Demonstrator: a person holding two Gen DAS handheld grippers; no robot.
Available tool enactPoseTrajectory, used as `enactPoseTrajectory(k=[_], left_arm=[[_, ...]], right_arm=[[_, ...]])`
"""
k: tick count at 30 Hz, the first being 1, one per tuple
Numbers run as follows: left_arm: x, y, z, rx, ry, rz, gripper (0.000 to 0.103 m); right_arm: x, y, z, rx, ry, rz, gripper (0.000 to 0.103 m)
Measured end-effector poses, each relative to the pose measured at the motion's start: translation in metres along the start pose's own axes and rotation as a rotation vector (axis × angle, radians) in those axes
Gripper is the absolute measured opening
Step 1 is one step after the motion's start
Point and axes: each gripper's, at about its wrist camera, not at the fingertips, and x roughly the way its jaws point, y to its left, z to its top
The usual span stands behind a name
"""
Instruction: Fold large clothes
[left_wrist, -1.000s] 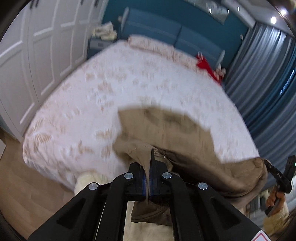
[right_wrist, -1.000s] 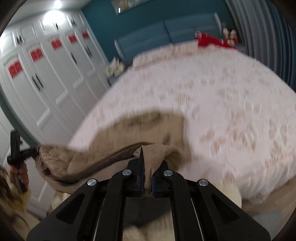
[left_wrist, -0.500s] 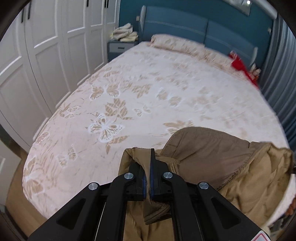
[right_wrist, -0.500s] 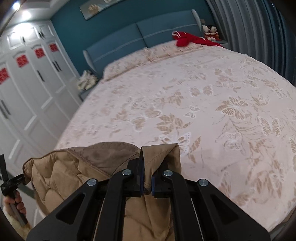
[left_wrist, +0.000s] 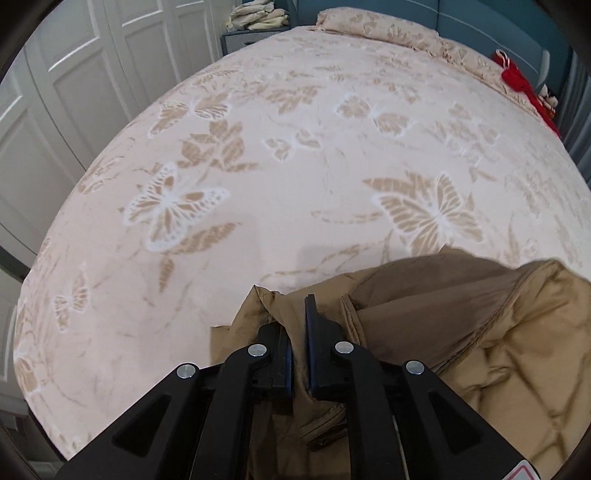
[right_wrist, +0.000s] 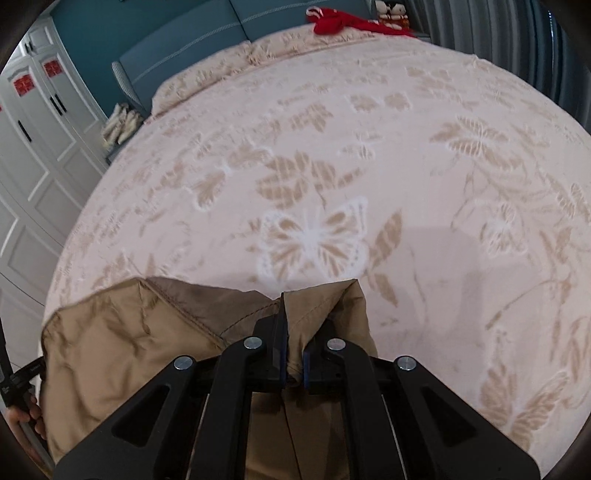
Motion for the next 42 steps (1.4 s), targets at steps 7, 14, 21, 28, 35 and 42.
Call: enactPoseTrajectory(k=[7, 14, 21, 28, 35, 42], left_arm=[[0.022, -0.006, -0.007, -0.002, -0.043, -0.004, 0.011], [0.029, -0.010, -0.014, -0.012, -0.100, 0.004, 0.010], [0.023, 0.001, -0.011, -0.054, -0.090, -0.064, 0.011], [-0.045, 0.073, 0.017, -0.246, -0.068, -0.173, 0.070], [-0.157, 0.090, 0.034, -0.250, -0.377, -0.043, 0.082], [-0.153, -0.032, 0.020, 0.081, -0.326, 0.033, 0.058]], right_arm=[[0.027, -0.001, -0.016, -0.016, 0.011, -0.012, 0.003], [0.033, -0.001, -0.022, -0.019, -0.032, -0.010, 0.003], [0.029, -0.008, -0.019, 0.018, -0.028, 0.040, 0.005], [-0.052, -0.053, 0.004, 0.189, -0.101, 0.149, 0.058], [-0.138, -0.035, 0.005, 0.078, -0.246, 0.118, 0.039], [-0.137, 0.079, -0.017, -0.200, -0.233, 0.093, 0.017]])
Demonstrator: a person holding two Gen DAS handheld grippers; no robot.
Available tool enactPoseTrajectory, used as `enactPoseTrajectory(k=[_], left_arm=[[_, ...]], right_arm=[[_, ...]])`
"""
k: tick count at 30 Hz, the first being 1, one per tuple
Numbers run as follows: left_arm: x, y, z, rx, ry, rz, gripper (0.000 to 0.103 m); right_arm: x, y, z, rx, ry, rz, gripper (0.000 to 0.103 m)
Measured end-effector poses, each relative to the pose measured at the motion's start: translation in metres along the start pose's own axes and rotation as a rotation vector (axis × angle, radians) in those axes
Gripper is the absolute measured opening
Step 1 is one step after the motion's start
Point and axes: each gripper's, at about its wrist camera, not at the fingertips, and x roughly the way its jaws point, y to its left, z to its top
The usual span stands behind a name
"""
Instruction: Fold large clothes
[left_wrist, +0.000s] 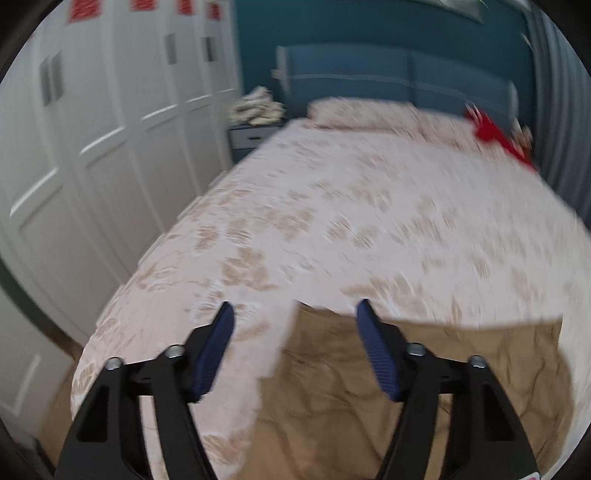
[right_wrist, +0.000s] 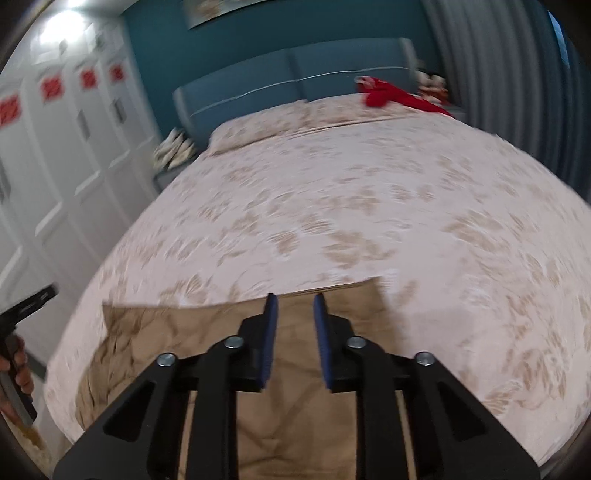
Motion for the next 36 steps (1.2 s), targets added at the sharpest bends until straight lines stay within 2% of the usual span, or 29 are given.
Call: enactPoseTrajectory(k=[1, 2, 5, 9, 13, 16, 23, 36], left_arm=[[0.007, -0.017, -0.005, 0.018, 0.029, -0.023, 0.052], [0.015, -0.027, -0.010, 0.021, 0.060, -0.043, 0.043], [0.044, -0.062, -0.018, 0.008, 0.145, -0.091, 0.034], [0.070, -0.089, -0.029, 0.030, 0.181, -0.062, 0.031], [0.097, -0.100, -0.045, 0.001, 0.230, -0.054, 0.030], [0.110, -0.106, -0.061, -0.001, 0.221, -0.034, 0.030], [0.123, -0.118, -0.079, 0.032, 0.162, 0.024, 0.030], [0.134, -0.129, -0.090, 0.055, 0.103, 0.081, 0.030]], right_arm=[[0.007, 0.016, -0.002, -0.035, 0.009, 0.001, 0.017], [0.013, 0.027, -0.004, -0.058, 0.017, 0.004, 0.017], [0.036, 0.059, -0.009, -0.110, 0.044, 0.024, 0.017], [0.072, 0.082, -0.020, -0.142, 0.084, 0.010, 0.016], [0.103, 0.081, -0.039, -0.115, 0.134, -0.009, 0.016], [0.121, 0.076, -0.057, -0.106, 0.160, -0.019, 0.016], [0.141, 0.076, -0.078, -0.130, 0.159, -0.031, 0.014], [0.157, 0.079, -0.093, -0.156, 0.130, -0.060, 0.013]])
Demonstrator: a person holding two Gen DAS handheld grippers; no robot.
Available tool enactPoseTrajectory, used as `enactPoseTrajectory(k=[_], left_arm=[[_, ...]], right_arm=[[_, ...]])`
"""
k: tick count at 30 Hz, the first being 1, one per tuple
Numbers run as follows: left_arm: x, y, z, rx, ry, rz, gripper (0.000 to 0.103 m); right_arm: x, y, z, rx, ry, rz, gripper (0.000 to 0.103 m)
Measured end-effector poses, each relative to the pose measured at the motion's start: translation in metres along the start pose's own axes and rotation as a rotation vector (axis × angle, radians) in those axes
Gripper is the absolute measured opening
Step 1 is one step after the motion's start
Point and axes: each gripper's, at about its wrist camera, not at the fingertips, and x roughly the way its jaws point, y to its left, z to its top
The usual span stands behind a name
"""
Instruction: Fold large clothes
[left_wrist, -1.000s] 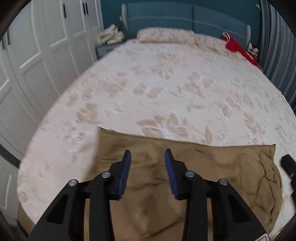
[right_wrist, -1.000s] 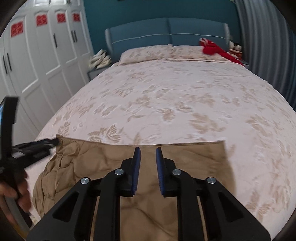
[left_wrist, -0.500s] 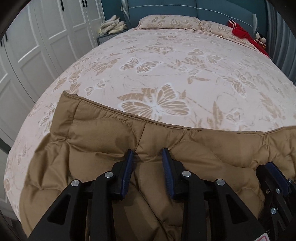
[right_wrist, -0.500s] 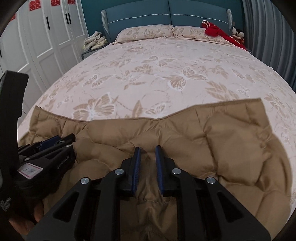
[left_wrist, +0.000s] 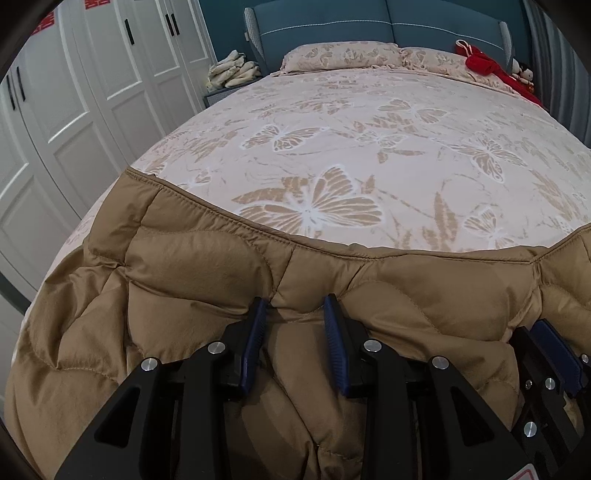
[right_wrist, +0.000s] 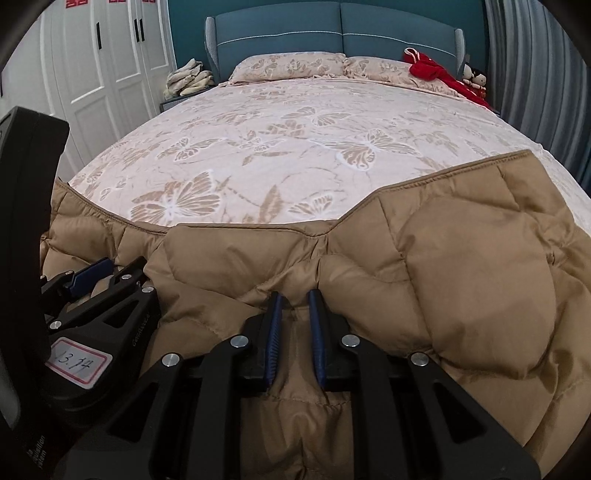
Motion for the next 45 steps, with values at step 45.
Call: enactPoseTrajectory(k=[45], left_arm=[[-0.099, 0.087, -0.065, -0.103, 0.037, -0.124, 0.051]], right_arm=[[-0.113, -0.030, -0.042, 0.153, 0.025, 0.165, 0.023]])
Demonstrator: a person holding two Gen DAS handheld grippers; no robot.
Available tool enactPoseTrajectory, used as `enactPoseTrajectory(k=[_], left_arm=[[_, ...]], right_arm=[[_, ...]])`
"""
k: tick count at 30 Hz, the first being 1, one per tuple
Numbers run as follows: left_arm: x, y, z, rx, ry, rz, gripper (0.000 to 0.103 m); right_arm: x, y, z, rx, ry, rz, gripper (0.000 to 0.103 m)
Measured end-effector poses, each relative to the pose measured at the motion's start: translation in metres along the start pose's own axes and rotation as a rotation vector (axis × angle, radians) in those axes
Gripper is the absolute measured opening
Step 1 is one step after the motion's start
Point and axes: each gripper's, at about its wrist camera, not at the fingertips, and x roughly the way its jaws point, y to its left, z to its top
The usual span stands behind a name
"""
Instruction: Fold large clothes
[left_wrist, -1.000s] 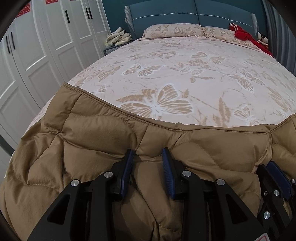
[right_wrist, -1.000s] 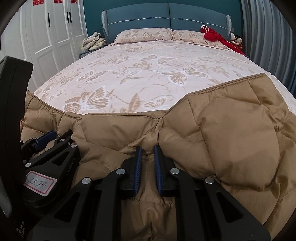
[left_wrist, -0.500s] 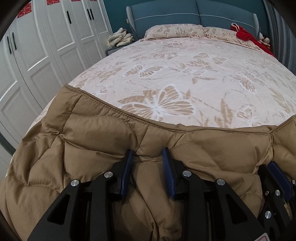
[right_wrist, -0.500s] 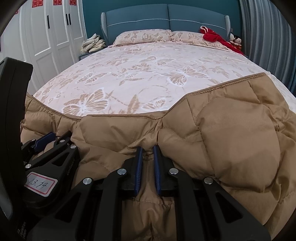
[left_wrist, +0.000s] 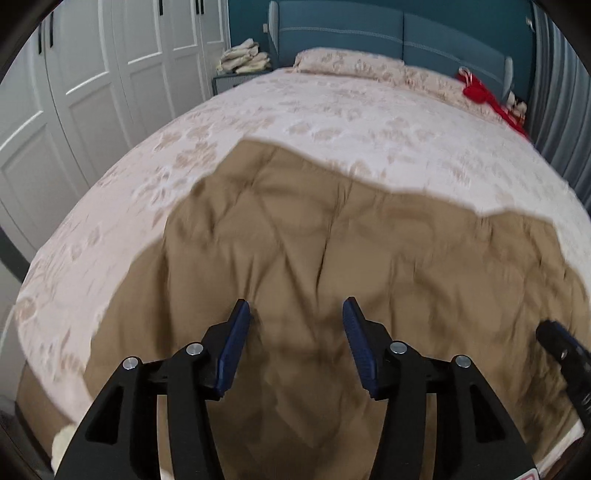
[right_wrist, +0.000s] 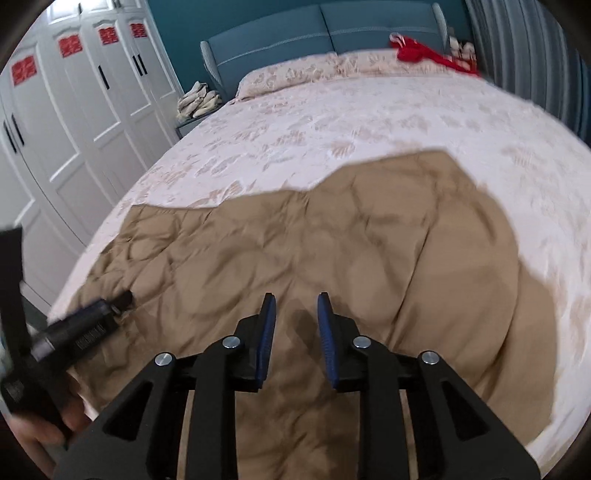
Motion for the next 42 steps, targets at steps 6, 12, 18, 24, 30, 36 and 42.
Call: enactPoseTrajectory(k=[6, 12, 18, 24, 30, 36, 42], left_arm=[[0.007, -0.014, -0.025, 0.069, 0.013, 0.076, 0.055], [0.016, -0.018, -0.041, 0.067, -0.031, 0.102, 0.056], [0.005, -0.006, -0.040, 0.041, -0.024, 0.043, 0.058], [-0.044, 0.080, -0.047, -0.220, -0.016, -0.067, 0.061], [-0.046, 0.148, -0.062, -0.396, 0.067, -0.047, 0.063], [-0.016, 0.158, -0.078, -0.555, 0.162, -0.227, 0.068], [0.009, 0.164, -0.077, -0.719, 0.207, -0.332, 0.080]], right_arm=[[0.020, 0.022, -0.027, -0.068, 0.059, -0.008, 0.023], [0.030, 0.024, -0.042, -0.143, 0.036, -0.042, 0.023], [0.024, 0.035, -0.038, -0.186, 0.047, -0.101, 0.023], [0.001, 0.064, -0.024, -0.208, 0.037, -0.040, 0.022], [0.025, 0.063, -0.032, -0.151, 0.118, -0.030, 0.023], [0.032, 0.060, -0.036, -0.149, 0.142, -0.036, 0.023], [0.037, 0.064, -0.040, -0.170, 0.138, -0.051, 0.023]])
